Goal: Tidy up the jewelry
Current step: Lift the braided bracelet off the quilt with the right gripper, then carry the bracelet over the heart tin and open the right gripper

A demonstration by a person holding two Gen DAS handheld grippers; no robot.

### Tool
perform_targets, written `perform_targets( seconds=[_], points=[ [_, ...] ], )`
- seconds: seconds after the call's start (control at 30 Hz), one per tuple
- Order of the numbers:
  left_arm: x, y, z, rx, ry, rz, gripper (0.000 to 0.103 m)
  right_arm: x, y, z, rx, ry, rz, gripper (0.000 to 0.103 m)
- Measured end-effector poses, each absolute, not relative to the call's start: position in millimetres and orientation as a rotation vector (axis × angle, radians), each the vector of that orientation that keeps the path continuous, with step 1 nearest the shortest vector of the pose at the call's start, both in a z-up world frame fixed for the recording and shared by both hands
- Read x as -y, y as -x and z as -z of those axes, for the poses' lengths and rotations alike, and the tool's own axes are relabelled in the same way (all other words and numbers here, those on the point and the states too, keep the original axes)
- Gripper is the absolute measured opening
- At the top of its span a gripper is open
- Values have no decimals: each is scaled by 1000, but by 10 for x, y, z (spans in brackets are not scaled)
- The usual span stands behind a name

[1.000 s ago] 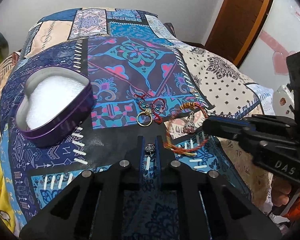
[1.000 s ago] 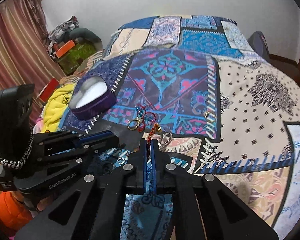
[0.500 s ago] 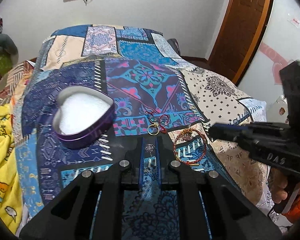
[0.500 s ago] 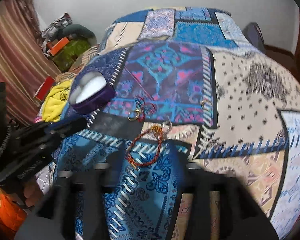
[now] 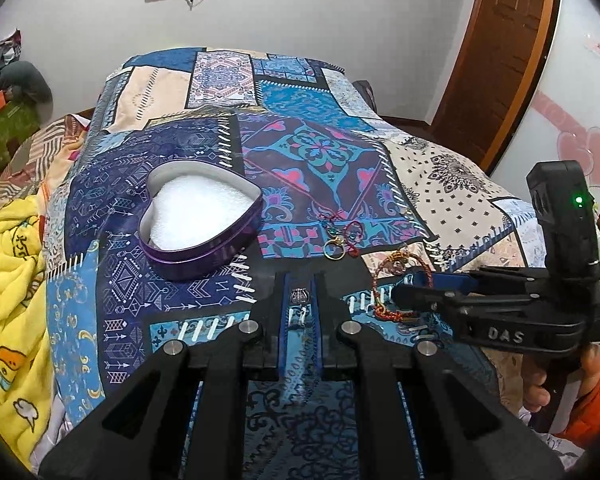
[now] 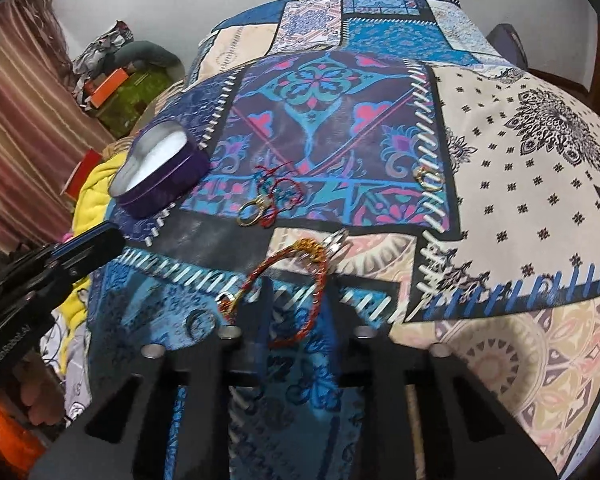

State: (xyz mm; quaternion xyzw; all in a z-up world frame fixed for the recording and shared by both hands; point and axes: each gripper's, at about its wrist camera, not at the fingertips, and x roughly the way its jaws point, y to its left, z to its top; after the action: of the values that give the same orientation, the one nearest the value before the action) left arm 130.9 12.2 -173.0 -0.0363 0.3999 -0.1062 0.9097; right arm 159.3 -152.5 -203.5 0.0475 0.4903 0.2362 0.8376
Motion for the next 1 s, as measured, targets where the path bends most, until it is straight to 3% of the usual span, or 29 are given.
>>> perform_targets(
  seconds=[0.37, 1.0],
  points=[
    [-161, -1313, 1694, -808, 81, 195, 9, 1537, -1512, 1769, -939, -85, -538, 3],
    [-454, -1171, 1174, -652, 80, 107, 9, 1034, -1680, 1039, -715, -53, -696, 3]
  ],
)
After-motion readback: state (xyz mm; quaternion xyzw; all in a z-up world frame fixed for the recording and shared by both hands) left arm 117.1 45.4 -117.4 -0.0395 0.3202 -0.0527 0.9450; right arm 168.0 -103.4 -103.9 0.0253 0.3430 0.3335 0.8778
